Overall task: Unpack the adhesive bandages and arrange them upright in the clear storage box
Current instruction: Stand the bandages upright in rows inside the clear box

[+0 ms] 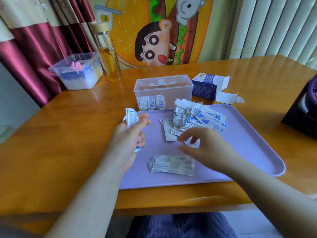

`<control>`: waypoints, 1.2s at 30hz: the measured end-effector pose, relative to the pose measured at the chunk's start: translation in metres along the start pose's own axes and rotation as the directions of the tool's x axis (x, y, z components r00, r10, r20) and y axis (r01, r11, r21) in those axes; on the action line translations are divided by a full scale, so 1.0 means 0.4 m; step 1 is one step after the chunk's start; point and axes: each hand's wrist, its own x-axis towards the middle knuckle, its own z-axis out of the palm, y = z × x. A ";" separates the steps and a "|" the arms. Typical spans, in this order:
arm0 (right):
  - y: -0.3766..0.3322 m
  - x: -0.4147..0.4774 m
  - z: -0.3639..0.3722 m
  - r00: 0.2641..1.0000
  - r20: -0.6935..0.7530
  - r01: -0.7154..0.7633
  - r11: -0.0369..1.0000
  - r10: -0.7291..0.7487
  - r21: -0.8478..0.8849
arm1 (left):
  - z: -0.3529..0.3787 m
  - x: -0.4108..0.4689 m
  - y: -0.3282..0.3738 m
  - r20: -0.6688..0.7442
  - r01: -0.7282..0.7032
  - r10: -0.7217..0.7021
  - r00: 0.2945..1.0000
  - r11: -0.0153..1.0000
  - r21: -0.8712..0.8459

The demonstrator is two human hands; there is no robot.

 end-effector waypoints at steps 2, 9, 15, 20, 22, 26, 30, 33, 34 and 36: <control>0.033 0.035 -0.032 0.981 -0.194 -0.050 0.995 0.033 -0.085 | 0.006 -0.001 -0.003 0.016 0.003 -0.003 1.000 1.000 0.014; 0.132 0.123 -0.107 0.954 -0.172 -0.290 0.897 0.245 -0.334 | 0.036 -0.010 -0.004 0.070 0.016 -0.017 0.997 1.000 0.027; 0.138 0.146 -0.134 0.952 -0.089 -0.302 0.941 0.291 -0.155 | 0.042 -0.013 0.002 0.084 0.018 -0.020 0.996 0.999 0.030; 0.157 0.145 -0.161 0.930 -0.057 -0.366 0.928 0.363 -0.068 | 0.038 -0.012 0.002 0.086 0.026 -0.028 0.996 0.999 0.031; 0.158 0.142 -0.167 0.928 -0.045 -0.371 0.925 0.369 -0.079 | 0.041 -0.012 0.002 0.092 0.031 -0.035 0.995 0.999 0.037; 0.146 0.135 -0.191 0.909 -0.139 -0.379 0.917 0.394 0.126 | 0.053 -0.015 0.003 0.109 0.036 -0.040 0.993 0.999 0.035; 0.086 0.118 -0.185 0.936 0.000 -0.273 0.725 0.352 0.632 | 0.072 -0.018 -0.001 0.142 0.057 -0.053 0.988 0.998 -0.021; 0.042 0.096 -0.152 0.946 0.240 -0.318 0.489 0.216 0.812 | 0.096 -0.024 -0.009 0.216 0.097 -0.085 0.973 0.994 -0.044; 0.033 0.091 -0.140 0.943 0.284 -0.334 0.463 0.176 0.821 | 0.103 -0.025 -0.011 0.243 0.116 -0.101 0.965 0.992 -0.047; 0.022 0.081 -0.116 0.934 0.334 -0.354 0.429 0.125 0.831 | 0.114 -0.026 -0.015 0.299 0.170 -0.141 0.944 0.983 -0.072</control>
